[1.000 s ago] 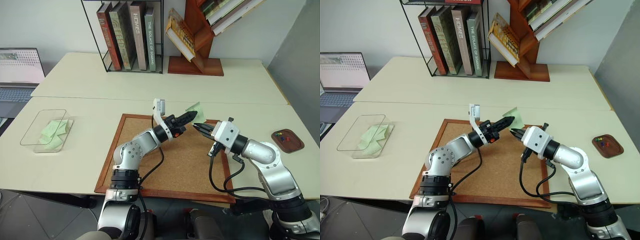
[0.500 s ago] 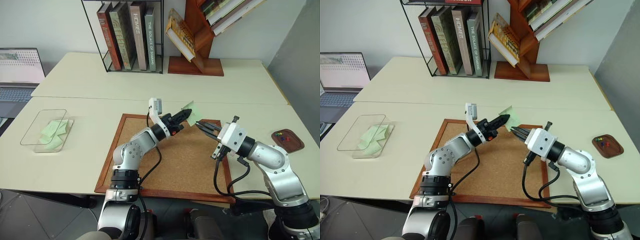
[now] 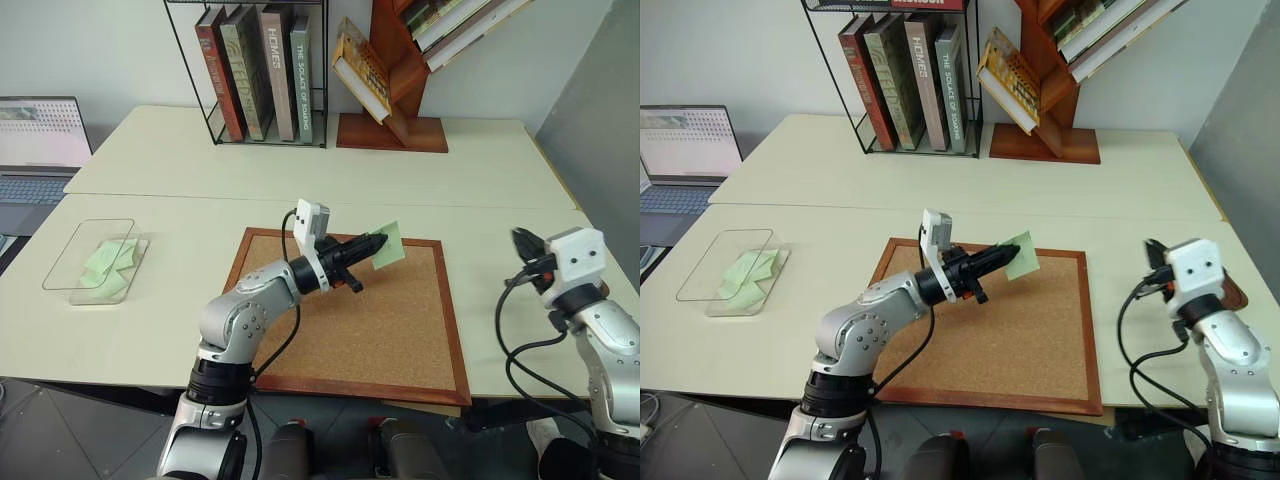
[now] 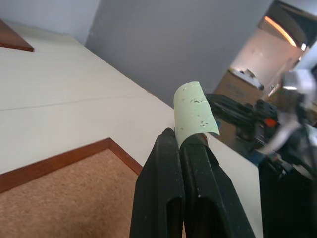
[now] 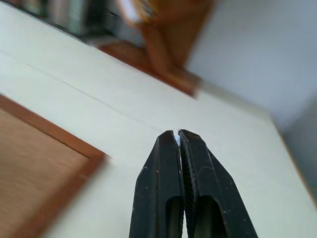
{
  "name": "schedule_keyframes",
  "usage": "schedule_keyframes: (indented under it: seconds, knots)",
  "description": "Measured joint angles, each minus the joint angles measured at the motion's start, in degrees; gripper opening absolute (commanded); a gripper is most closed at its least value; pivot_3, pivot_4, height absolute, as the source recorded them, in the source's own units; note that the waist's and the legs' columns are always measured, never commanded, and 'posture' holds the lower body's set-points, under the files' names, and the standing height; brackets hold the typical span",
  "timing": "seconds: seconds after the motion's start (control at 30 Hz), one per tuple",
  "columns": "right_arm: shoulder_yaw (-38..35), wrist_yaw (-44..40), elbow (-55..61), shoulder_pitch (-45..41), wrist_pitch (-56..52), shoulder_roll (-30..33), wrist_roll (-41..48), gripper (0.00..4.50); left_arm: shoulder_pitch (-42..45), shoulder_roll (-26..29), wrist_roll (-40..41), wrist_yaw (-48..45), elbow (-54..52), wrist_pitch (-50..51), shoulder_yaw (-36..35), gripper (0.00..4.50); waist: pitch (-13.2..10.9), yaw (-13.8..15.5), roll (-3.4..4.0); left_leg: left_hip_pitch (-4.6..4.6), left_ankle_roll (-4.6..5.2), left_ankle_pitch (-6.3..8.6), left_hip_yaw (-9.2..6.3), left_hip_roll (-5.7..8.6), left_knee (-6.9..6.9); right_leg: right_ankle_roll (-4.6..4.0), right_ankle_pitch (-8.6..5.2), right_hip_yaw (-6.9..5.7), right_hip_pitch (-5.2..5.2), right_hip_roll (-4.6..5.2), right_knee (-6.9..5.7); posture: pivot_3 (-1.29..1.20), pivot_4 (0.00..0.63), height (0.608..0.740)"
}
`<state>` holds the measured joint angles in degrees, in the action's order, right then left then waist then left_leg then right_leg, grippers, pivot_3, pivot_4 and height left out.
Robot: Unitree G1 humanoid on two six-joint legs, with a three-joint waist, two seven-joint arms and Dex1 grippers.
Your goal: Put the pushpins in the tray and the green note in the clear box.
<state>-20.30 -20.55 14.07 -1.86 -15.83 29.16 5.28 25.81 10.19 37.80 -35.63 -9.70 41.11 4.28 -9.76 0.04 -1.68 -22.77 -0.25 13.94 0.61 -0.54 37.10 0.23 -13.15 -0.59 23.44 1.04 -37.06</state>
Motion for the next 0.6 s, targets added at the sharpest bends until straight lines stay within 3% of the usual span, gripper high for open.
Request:
schedule_keyframes:
  seconds: [0.3, 0.43, 0.6]
  knots:
    - [-4.44, 8.99, -18.80, -4.28, -4.11, 2.02, -2.56, 0.00, -1.70, 0.87, -1.77, -0.11, -1.02, -1.79, 1.19, 0.05, 0.02, -0.20, 0.08, 0.01, 0.01, 0.00, 0.02, -0.03, -0.03, 0.03, 0.01, 0.04, 0.01, -0.23, -0.02, 0.00, 0.150, 0.740]
    - [-4.38, 10.19, -25.96, -7.66, -4.60, 2.21, -2.27, 0.69, -1.99, 0.88, -2.21, -0.08, -1.24, -1.97, 1.92, 0.00, 0.03, -0.21, 0.12, -0.01, 0.01, 0.00, 0.04, -0.02, -0.02, 0.04, 0.02, 0.06, 0.01, -0.24, 0.00, 0.00, 0.150, 0.740]
    - [-4.44, 10.88, -29.85, -10.11, -4.86, 2.35, -1.68, 1.92, -2.77, 0.84, -2.46, 0.00, -1.76, -2.40, 2.23, 0.00, 0.04, -0.24, 0.13, -0.01, 0.01, 0.00, 0.03, -0.03, -0.03, 0.04, 0.02, 0.06, 0.01, -0.24, 0.00, 0.00, 0.150, 0.740]
